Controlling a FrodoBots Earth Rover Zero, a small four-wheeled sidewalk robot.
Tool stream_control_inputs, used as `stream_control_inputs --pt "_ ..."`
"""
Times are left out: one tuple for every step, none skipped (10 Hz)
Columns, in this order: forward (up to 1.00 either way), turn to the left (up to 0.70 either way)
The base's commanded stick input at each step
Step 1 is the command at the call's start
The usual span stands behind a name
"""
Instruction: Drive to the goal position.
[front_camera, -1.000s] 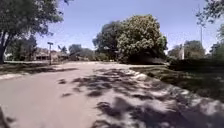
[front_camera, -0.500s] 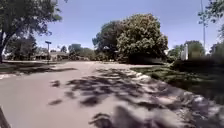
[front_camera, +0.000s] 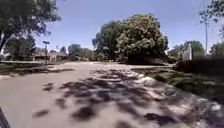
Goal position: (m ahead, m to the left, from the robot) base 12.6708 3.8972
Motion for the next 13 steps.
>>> stream_control_inputs --pt "0.70 0.00" --pt "0.70 0.00" --pt "0.70 0.00" --pt "0.70 0.00" --pt "0.70 0.00" --pt "0.70 0.00" --pt "0.70 0.00" --pt "0.70 0.00" --pt "0.70 0.00" --pt "0.70 0.00" --pt "0.70 0.00" --pt "0.70 0.00" --pt "0.70 0.00"
